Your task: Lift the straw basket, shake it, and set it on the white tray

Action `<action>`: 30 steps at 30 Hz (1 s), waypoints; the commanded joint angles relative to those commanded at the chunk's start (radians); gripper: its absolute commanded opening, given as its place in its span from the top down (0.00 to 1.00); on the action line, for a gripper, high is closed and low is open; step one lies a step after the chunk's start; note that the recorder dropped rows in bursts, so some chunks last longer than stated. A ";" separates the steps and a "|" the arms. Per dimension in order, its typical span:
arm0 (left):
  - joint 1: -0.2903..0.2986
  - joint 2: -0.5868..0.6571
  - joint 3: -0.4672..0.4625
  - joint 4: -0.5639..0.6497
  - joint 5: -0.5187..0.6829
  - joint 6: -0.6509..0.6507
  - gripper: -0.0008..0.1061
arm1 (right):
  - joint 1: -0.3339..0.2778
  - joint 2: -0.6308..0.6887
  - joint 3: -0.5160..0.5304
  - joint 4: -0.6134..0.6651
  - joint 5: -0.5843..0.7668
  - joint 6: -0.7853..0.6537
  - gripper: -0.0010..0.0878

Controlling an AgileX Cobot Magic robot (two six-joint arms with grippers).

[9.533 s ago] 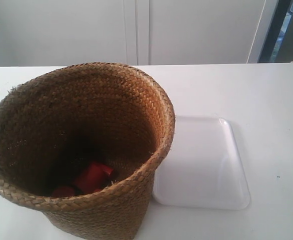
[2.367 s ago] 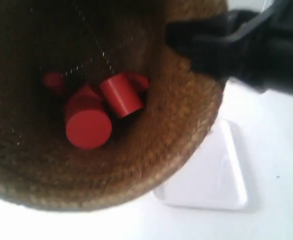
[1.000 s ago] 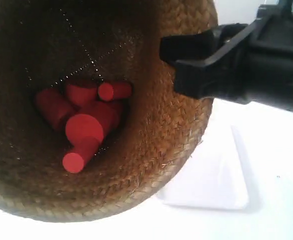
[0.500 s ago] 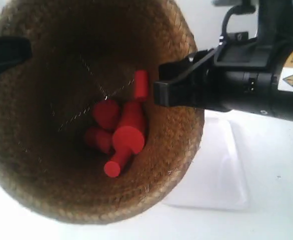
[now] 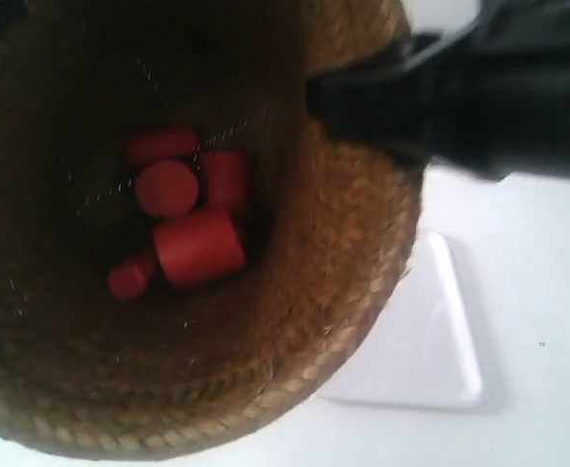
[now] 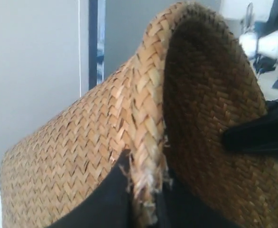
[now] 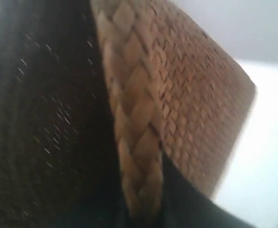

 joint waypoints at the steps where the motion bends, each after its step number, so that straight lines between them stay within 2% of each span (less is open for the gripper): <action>1: 0.000 0.046 0.047 -0.037 -0.080 0.026 0.99 | -0.023 0.066 0.033 -0.008 -0.047 0.002 0.99; 2: 0.000 0.087 0.072 -0.052 -0.130 0.048 0.99 | -0.051 0.127 0.042 -0.003 -0.053 0.002 0.99; 4: 0.000 0.095 0.049 -0.074 -0.047 0.036 0.99 | -0.068 0.156 0.007 0.057 0.010 0.075 0.99; 6: 0.000 0.042 -0.025 -0.037 0.086 0.047 0.99 | -0.041 0.087 -0.041 0.078 0.080 0.078 0.99; 8: 0.000 -0.011 -0.075 0.017 0.134 0.017 0.99 | 0.004 0.004 -0.067 0.075 0.095 0.070 0.99; 9: 0.000 -0.022 -0.075 0.048 0.126 0.006 0.99 | 0.013 -0.019 -0.061 0.066 0.087 0.066 0.99; 11: 0.000 -0.006 -0.014 0.061 0.037 0.003 0.99 | 0.007 -0.002 -0.003 -0.011 0.033 0.056 0.99; 13: 0.000 0.058 0.058 0.004 -0.083 0.003 0.99 | -0.028 0.094 0.047 -0.032 -0.020 0.046 0.99; 14: 0.000 0.084 0.066 -0.003 -0.076 -0.018 0.99 | -0.048 0.138 0.045 -0.032 0.001 0.037 0.99; 16: 0.000 0.075 0.017 -0.001 0.037 -0.111 0.99 | -0.052 0.137 -0.001 0.056 0.090 0.110 0.99; 18: 0.000 0.032 -0.059 0.053 0.173 -0.128 0.99 | -0.011 0.047 -0.041 0.111 0.152 0.075 0.99; 20: 0.000 -0.014 -0.108 0.109 0.213 -0.125 0.99 | 0.051 -0.051 -0.042 0.102 0.120 0.004 0.99; 22: 0.000 -0.025 -0.086 0.112 0.126 -0.070 0.99 | 0.056 -0.075 0.016 -0.018 0.053 -0.031 0.99; 24: 0.000 0.016 -0.009 0.086 -0.054 -0.062 0.99 | -0.003 0.007 0.096 -0.065 -0.056 0.002 0.99; 25: 0.000 0.047 0.019 0.086 -0.098 -0.055 0.99 | -0.030 0.060 0.108 -0.065 -0.068 0.008 0.99; 26: 0.000 0.063 0.020 0.079 -0.089 -0.077 0.99 | -0.053 0.097 0.101 -0.048 -0.040 0.030 0.99; 27: 0.000 0.039 -0.035 0.069 0.019 -0.097 0.99 | -0.056 0.086 0.049 0.034 0.062 0.114 0.99; 28: 0.000 0.009 -0.077 0.079 0.090 -0.077 0.99 | -0.039 0.044 0.019 0.072 0.100 0.116 0.99; 29: 0.000 -0.037 -0.136 0.114 0.154 -0.069 0.99 | 0.010 -0.038 -0.015 0.093 0.100 0.102 0.99; 30: 0.000 -0.053 -0.141 0.142 0.144 -0.071 0.99 | 0.032 -0.073 -0.011 0.069 0.077 0.079 0.99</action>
